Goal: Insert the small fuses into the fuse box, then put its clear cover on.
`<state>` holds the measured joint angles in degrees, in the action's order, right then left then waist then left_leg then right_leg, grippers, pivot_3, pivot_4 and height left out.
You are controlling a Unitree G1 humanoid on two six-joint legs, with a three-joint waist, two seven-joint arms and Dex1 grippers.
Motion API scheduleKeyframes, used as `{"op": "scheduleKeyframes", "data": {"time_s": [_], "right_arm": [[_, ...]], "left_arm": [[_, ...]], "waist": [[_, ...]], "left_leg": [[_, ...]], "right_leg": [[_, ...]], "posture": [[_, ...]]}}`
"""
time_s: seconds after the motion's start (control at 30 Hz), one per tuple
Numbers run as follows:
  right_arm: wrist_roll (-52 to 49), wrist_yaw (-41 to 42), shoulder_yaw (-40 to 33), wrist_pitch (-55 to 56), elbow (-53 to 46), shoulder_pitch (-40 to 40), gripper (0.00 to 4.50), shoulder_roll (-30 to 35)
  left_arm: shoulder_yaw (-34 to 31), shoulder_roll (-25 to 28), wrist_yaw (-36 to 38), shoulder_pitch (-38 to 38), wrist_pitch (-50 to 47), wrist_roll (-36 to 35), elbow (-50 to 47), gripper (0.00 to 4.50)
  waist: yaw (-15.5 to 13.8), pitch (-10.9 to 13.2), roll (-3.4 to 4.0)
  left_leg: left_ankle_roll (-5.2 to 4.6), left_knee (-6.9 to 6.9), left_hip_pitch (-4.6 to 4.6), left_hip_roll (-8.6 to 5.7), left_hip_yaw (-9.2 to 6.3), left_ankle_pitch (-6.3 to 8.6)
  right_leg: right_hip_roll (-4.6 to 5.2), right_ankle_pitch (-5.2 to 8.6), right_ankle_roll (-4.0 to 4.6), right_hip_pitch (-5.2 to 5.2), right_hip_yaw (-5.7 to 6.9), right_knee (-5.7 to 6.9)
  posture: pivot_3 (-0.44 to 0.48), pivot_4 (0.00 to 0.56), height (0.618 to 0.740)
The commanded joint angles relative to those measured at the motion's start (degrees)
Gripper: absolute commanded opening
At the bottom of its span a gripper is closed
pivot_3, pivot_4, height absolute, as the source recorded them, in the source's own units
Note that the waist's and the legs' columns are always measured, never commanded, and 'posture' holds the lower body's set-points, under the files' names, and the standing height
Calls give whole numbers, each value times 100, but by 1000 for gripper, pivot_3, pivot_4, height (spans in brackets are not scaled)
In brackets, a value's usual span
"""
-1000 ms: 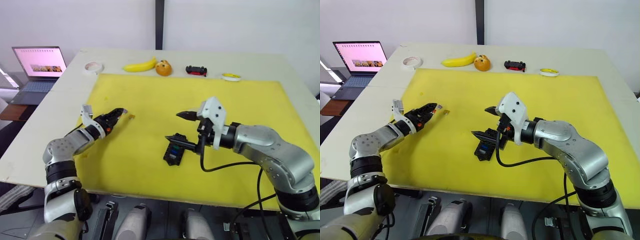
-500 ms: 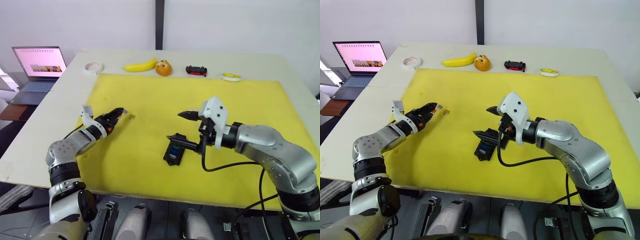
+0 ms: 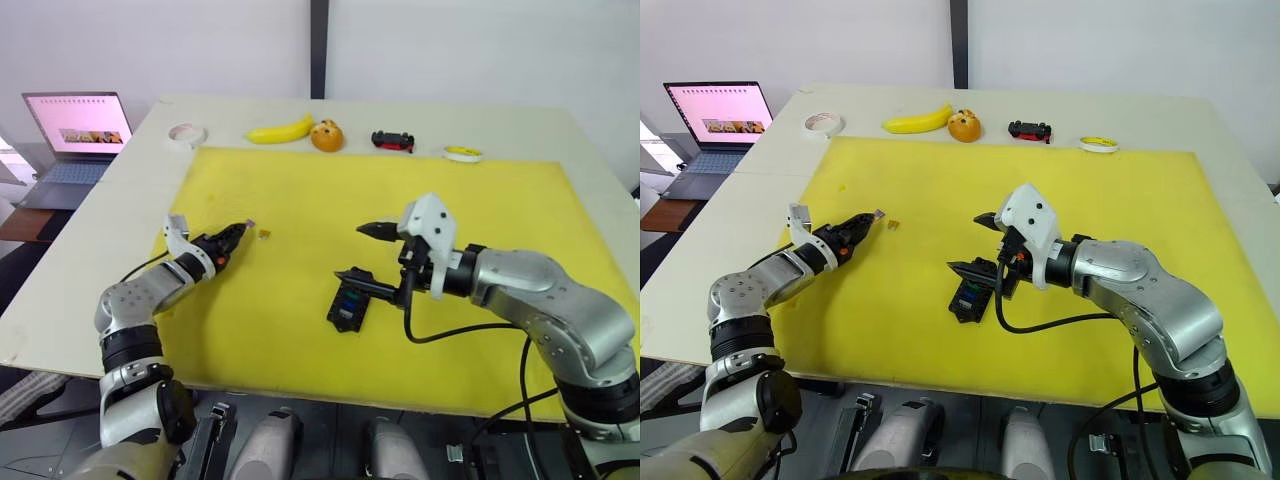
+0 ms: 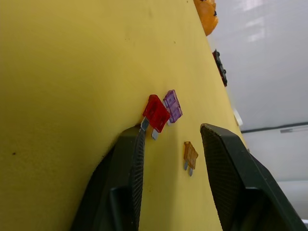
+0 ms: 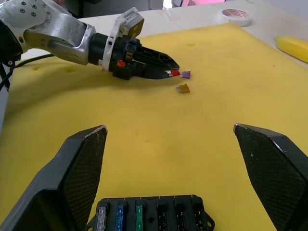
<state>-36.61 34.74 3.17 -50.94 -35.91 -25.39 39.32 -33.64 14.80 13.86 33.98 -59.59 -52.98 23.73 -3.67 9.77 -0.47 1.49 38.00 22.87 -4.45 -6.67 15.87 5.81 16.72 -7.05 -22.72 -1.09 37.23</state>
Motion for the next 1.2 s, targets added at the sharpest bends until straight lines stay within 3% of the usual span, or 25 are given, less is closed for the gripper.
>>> {"op": "scheduleKeyframes", "data": {"time_s": [0.03, 0.53, 1.2], "right_arm": [[-35, 13, -170, 50, -207, -26, 4500, 59], [-13, 59, -160, 77, -183, -62, 4500, 101], [-36, 63, -247, 67, -197, -70, 4500, 153]], "left_arm": [[200, -145, 21, -117, -169, 89, 328, 1800], [-133, -325, -275, 21, 241, 39, 545, 1800], [55, -388, -159, 244, 711, 305, 1037, 1800]], "waist": [[0, 0, 0], [0, -1, 1], [-6, -9, 17]], "left_leg": [[-1, 0, 0, 0, 0, 1], [-5, -1, -1, 0, -1, 3], [-21, -10, -41, 0, -7, 12]], "right_leg": [[0, 0, 0, 0, 0, 0], [0, -1, -2, 1, 0, 0], [0, -2, -5, 22, 7, -3]], "posture": [[0, 150, 740], [0, 150, 740], [0, 150, 740]]}}
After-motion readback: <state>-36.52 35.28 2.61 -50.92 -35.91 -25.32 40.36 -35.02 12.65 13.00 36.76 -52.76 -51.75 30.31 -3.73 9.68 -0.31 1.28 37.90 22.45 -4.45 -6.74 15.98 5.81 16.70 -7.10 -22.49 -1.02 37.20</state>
